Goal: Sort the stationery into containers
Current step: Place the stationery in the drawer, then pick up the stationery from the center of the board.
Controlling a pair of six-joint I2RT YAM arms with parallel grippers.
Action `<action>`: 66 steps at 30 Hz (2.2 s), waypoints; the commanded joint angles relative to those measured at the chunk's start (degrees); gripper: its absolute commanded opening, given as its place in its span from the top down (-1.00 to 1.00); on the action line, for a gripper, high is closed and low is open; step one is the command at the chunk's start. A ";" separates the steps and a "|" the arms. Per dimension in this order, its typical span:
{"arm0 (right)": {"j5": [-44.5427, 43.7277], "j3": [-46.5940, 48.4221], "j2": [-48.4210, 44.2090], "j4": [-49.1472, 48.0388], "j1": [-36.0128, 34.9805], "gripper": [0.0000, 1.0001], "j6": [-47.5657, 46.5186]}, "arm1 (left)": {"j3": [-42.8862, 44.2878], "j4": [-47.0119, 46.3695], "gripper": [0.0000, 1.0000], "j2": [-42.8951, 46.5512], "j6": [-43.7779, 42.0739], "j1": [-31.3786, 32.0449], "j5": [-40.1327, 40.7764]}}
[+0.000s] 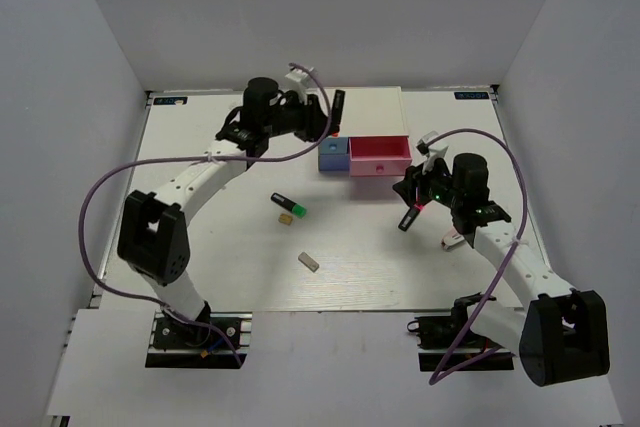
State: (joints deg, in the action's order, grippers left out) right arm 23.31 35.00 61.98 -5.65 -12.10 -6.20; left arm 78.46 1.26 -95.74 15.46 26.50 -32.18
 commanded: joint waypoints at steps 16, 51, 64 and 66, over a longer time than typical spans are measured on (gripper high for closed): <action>-5.02 0.50 -2.39 2.49 3.92 -0.25 -1.80 | 18.22 7.88 0.31 -15.88 -23.10 12.78 9.14; 12.74 26.24 28.10 65.48 11.13 -0.29 -122.36 | -18.15 12.01 -0.99 19.01 18.54 11.29 39.65; 6.04 24.06 31.80 58.32 10.61 -0.50 -126.18 | -27.13 12.54 -0.99 24.99 24.43 9.62 42.38; 6.05 23.71 31.98 56.02 10.43 -0.50 -125.73 | -28.53 12.54 -0.99 24.99 25.49 9.01 41.86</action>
State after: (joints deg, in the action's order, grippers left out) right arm 29.67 59.35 94.54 53.91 -1.26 -113.03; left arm 51.31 14.11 -73.10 38.04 36.40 8.75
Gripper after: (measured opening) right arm 0.753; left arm 0.994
